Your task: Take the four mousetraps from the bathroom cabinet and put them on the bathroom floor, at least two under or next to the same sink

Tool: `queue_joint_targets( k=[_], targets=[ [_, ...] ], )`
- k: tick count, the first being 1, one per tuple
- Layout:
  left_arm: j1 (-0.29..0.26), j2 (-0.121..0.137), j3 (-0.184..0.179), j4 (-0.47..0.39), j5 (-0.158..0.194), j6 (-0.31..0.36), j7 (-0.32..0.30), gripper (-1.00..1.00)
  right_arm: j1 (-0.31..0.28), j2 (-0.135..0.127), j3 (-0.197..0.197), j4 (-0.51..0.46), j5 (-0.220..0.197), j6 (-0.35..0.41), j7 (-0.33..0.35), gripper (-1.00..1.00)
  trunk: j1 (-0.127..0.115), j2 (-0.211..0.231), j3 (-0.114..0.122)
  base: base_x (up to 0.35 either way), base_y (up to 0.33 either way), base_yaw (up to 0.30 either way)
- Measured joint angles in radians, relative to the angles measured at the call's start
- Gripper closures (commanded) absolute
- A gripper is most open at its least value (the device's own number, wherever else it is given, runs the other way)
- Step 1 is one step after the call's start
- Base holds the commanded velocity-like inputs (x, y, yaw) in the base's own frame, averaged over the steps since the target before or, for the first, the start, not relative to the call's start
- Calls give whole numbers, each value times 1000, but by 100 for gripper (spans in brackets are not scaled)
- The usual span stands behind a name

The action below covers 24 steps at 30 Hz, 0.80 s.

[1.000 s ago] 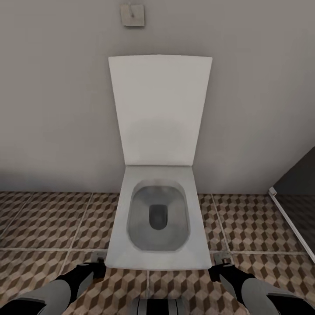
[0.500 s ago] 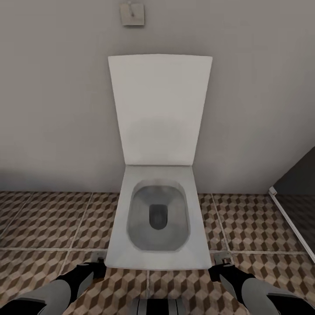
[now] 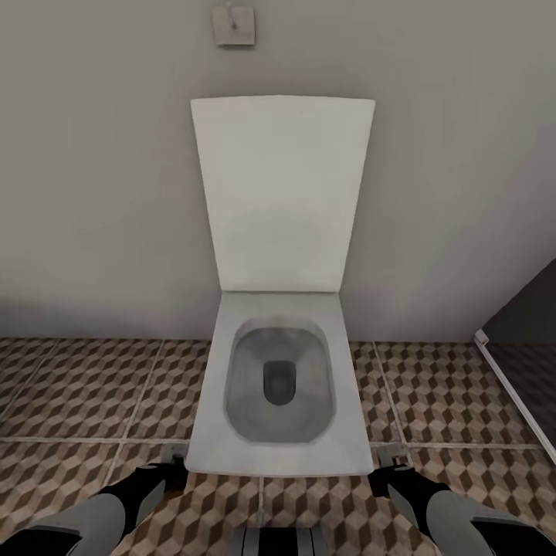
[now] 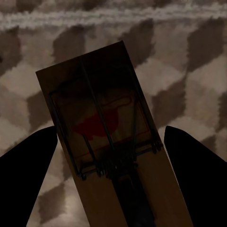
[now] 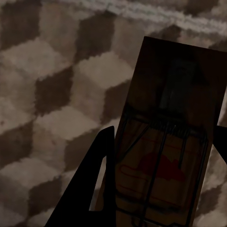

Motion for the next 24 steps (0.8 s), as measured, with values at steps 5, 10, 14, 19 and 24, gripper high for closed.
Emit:
queue_joint_targets(
  k=[5,10,14,19,24],
  targets=[
    [0,0,0,0,0,0,0,100,0,0,0,0,0,0,0,100,0,0,0,0,0,0],
    [0,-1,1,0,0,0,0,100,0,0,0,0,0,0,-1,100,0,0,0,0,0,0],
    [0,-1,1,0,0,0,0,100,0,1,0,0,0,1,-1,100,0,0,0,0,0,0],
    [0,-1,1,0,0,0,0,100,0,1,0,0,0,2,-1,100,0,0,0,0,0,0],
    [0,-2,1,0,0,0,0,100,0,1,0,0,0,2,-1,100,0,0,0,0,0,0]
  ],
)
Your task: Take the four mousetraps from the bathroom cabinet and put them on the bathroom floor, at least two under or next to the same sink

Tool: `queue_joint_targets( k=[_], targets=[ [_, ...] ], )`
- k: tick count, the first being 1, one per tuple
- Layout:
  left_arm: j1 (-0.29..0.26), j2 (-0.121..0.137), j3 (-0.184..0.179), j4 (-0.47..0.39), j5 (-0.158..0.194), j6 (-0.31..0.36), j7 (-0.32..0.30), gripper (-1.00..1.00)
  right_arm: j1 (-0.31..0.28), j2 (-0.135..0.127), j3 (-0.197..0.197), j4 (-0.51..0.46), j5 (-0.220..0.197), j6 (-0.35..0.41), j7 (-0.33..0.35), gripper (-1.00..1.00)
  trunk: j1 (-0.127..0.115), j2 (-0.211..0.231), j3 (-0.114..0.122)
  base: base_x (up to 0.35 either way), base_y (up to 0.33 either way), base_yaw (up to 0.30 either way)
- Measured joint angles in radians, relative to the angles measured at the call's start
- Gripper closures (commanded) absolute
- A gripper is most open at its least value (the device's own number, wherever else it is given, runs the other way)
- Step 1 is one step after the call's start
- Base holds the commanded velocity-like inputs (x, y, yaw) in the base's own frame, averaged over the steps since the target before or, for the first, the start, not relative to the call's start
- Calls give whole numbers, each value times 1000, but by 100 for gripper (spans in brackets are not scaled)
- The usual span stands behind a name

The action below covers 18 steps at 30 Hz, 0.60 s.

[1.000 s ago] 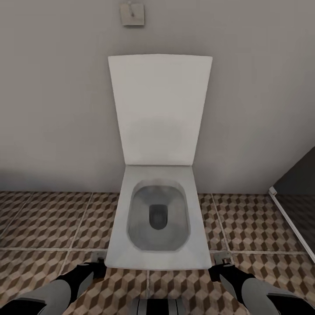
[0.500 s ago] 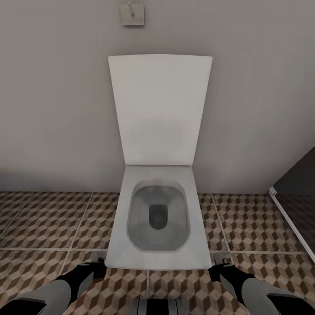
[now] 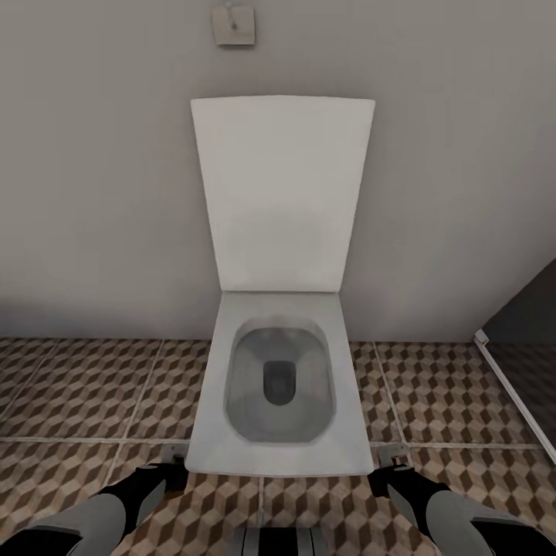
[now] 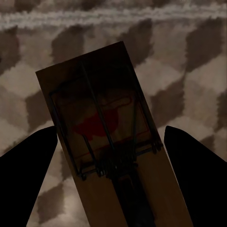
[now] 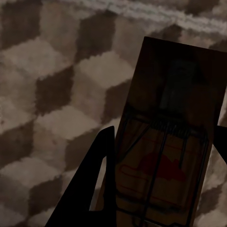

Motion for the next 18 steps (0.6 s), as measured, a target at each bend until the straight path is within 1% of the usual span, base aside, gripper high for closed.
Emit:
queue_joint_targets(
  k=[7,18],
  targets=[
    [0,0,0,0,0,0,0,100,0,0,0,0,0,-1,1,100,0,0,-1,0,0,16],
    [0,0,1,0,0,0,0,100,0,-1,0,0,0,-1,2,100,0,0,-15,0,0,67]
  ],
)
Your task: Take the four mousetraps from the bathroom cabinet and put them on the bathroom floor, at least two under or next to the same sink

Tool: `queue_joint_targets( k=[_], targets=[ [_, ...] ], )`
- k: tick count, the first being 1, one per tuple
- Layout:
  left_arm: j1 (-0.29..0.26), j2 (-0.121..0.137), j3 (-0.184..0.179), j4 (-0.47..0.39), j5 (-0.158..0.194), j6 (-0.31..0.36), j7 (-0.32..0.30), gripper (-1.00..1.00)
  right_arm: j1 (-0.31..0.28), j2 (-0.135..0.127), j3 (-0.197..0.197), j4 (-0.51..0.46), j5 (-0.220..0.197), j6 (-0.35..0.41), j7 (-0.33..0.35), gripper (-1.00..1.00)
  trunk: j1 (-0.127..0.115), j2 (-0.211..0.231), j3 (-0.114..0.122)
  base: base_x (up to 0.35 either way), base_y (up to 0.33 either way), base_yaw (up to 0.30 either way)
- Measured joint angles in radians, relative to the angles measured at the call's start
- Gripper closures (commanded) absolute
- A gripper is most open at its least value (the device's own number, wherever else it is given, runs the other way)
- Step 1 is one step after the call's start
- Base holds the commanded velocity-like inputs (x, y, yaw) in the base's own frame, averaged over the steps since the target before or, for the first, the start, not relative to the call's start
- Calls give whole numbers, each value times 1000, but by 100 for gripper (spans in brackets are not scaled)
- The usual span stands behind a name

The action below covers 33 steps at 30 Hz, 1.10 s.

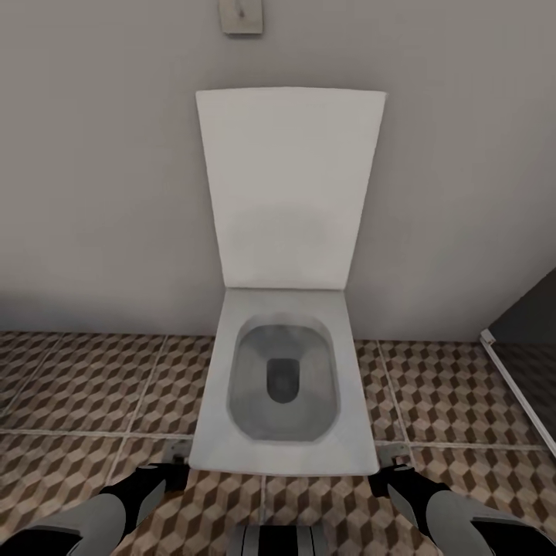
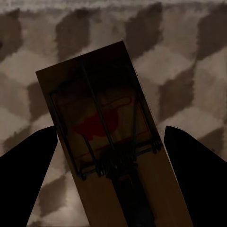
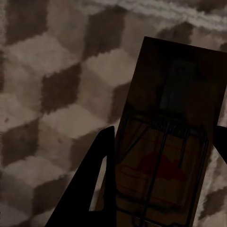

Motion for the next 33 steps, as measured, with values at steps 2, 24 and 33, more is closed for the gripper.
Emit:
queue_joint_targets(
  k=[2,24,33],
  targets=[
    [0,0,0,0,0,0,0,100,0,0,0,0,0,0,0,100,0,0,-3,0,0,73],
    [-1,0,-2,0,0,0,0,100,0,-7,-1,-1,-1,-1,0,100,0,0,-20,0,0,5],
    [0,0,-2,0,0,0,0,100,0,-7,-1,-1,-1,0,0,100,0,0,-20,0,0,-177]
  ],
)
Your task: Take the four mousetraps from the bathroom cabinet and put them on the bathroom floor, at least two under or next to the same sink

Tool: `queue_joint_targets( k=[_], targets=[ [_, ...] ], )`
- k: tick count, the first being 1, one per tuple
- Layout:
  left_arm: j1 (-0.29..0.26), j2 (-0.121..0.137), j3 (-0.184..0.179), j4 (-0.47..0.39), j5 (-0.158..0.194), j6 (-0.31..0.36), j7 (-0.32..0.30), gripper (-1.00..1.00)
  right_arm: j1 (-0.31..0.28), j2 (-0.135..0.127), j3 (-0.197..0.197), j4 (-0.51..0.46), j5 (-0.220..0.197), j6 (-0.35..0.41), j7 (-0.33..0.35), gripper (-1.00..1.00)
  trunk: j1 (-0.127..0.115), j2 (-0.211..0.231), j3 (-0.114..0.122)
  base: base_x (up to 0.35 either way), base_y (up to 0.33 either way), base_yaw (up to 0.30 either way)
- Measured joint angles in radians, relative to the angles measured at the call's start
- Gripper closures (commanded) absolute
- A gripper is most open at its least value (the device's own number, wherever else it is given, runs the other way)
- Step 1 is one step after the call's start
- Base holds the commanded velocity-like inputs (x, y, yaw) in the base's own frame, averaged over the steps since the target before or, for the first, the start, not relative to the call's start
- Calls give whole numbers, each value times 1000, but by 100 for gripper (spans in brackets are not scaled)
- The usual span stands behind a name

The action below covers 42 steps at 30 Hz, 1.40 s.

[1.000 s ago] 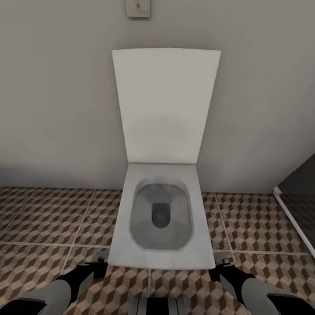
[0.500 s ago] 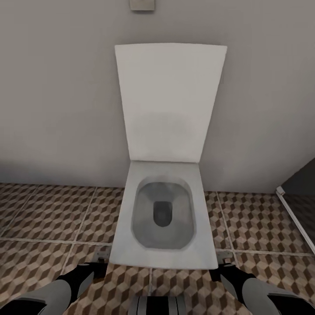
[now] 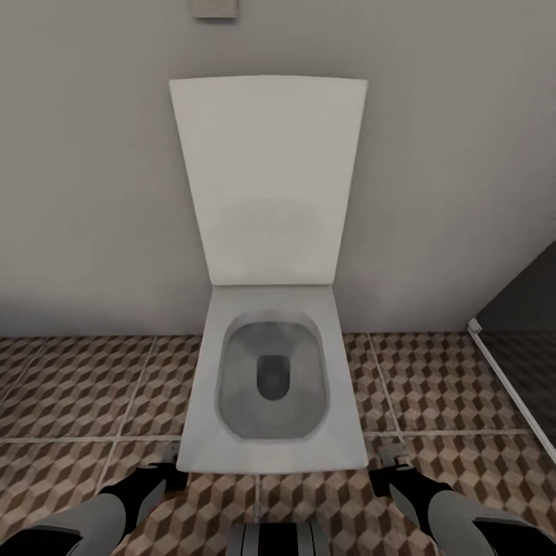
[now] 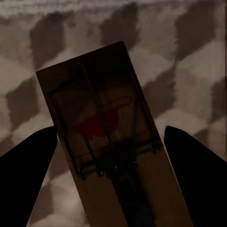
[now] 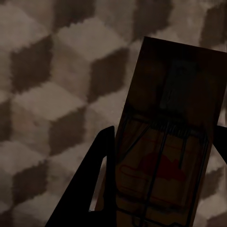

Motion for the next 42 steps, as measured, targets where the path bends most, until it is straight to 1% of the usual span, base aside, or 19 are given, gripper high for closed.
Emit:
queue_joint_targets(
  k=[15,26,31,34,38,42],
  targets=[
    [0,0,0,0,0,0,0,100,0,0,0,0,0,0,1,100,0,0,-2,0,0,-12],
    [0,0,0,0,0,0,0,100,0,0,0,-1,0,0,1,100,0,0,-17,0,0,0],
    [0,0,0,0,0,0,0,100,-1,-1,0,-16,-1,0,2,100,0,0,-25,0,0,0],
    [0,0,0,0,0,0,0,100,-1,-2,0,-28,-7,1,3,100,0,0,-30,0,0,0],
    [0,0,0,0,0,0,0,100,-1,-3,0,-36,-31,2,3,100,0,0,-36,0,0,0],
    [0,-1,0,0,0,0,0,100,-1,-3,1,-38,-40,2,3,100,0,0,-42,0,0,0]
  ],
)
